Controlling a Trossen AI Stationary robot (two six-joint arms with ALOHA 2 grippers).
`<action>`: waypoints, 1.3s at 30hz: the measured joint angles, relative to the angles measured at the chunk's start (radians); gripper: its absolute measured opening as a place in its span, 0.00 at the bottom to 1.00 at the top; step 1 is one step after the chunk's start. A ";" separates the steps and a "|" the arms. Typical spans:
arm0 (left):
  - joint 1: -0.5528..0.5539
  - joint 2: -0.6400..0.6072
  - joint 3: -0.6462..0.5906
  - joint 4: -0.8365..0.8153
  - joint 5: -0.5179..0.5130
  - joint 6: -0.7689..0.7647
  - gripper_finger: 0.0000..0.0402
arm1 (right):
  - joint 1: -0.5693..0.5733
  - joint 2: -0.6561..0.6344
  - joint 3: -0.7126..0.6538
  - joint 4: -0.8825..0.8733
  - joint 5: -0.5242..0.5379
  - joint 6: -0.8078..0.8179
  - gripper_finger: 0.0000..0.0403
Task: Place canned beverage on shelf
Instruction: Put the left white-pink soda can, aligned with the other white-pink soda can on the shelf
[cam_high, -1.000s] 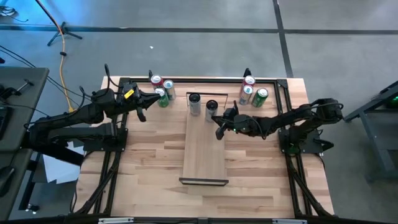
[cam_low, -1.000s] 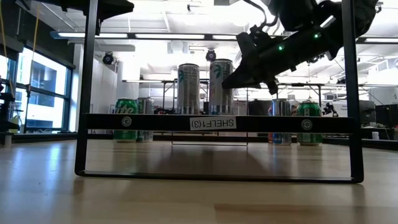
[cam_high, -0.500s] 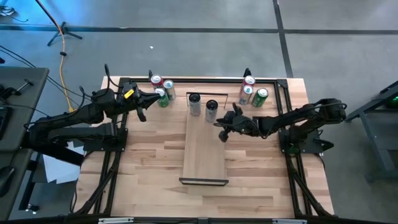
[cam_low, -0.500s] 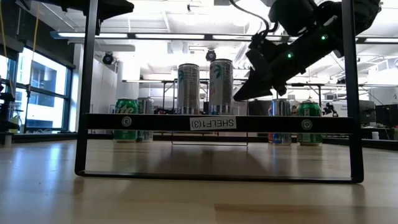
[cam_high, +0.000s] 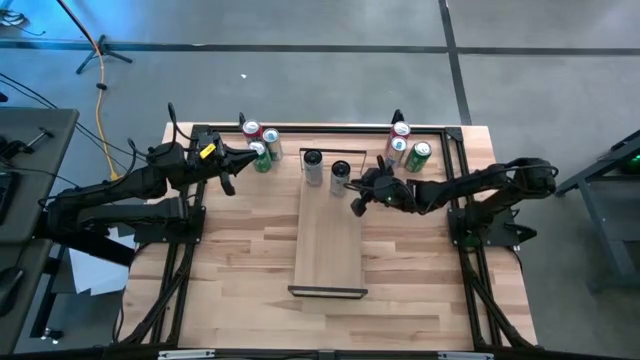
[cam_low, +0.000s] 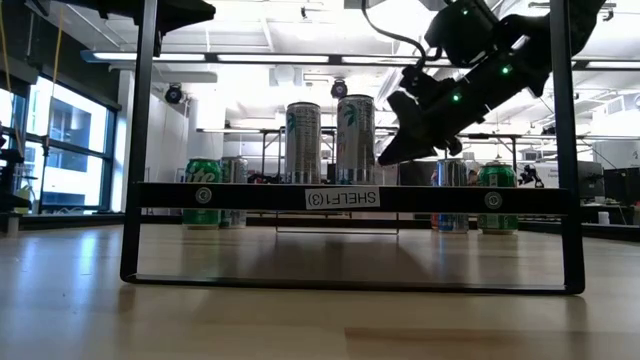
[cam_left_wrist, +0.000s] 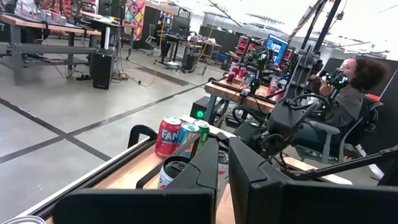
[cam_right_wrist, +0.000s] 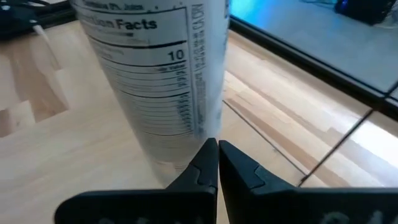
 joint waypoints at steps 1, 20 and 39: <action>0.000 0.000 0.000 0.000 0.000 0.000 0.00 | -0.002 0.000 0.000 0.003 -0.012 0.000 0.00; 0.000 0.000 0.000 0.000 0.000 0.000 0.00 | 0.017 0.000 0.000 0.037 -0.107 0.026 0.00; 0.000 0.000 0.000 0.000 0.000 0.015 0.00 | 0.076 0.061 0.162 -0.067 -0.091 -0.064 0.00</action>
